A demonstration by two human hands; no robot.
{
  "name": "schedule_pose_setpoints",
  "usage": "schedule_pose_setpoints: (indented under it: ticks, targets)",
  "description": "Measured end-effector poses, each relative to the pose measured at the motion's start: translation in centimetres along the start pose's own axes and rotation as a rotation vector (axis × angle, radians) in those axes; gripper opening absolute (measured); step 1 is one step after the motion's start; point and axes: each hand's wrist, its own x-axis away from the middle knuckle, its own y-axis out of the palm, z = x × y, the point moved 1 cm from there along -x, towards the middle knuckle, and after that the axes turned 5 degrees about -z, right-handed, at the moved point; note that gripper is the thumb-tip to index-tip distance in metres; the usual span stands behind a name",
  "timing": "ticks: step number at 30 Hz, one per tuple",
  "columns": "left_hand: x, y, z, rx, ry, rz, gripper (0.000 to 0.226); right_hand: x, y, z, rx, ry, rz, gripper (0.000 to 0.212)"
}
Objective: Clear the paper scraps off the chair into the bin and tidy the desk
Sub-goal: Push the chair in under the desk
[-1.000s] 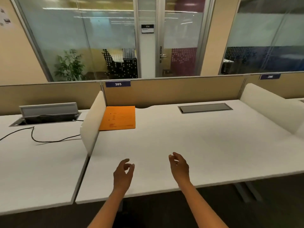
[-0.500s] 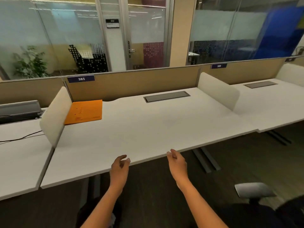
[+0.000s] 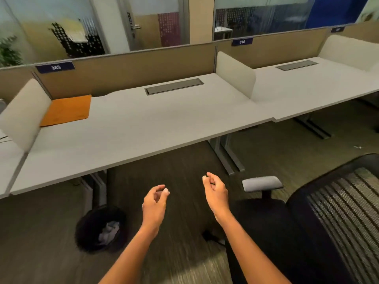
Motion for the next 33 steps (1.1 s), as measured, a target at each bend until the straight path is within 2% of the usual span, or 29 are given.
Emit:
schedule_pose_setpoints:
  ticks: [11, 16, 23, 33]
  targets:
    - [10.5, 8.0, 2.4, 0.015, 0.051, -0.052, 0.02, 8.2, -11.9, 5.3, -0.023, 0.0, 0.092, 0.042]
    - [16.5, 10.6, 0.6, 0.027, 0.059, -0.022, 0.017, 12.6, -17.9, 6.8, 0.045, -0.038, 0.175, 0.042]
    - [27.6, 16.4, -3.1, 0.021, 0.01, -0.026, 0.013, 20.2, -26.9, 9.5, 0.136, -0.076, 0.21, 0.042]
    - [35.0, 29.8, -0.3, 0.023, 0.04, -0.227, 0.009, 23.9, -42.6, 9.0, 0.152, -0.126, 0.369, 0.041]
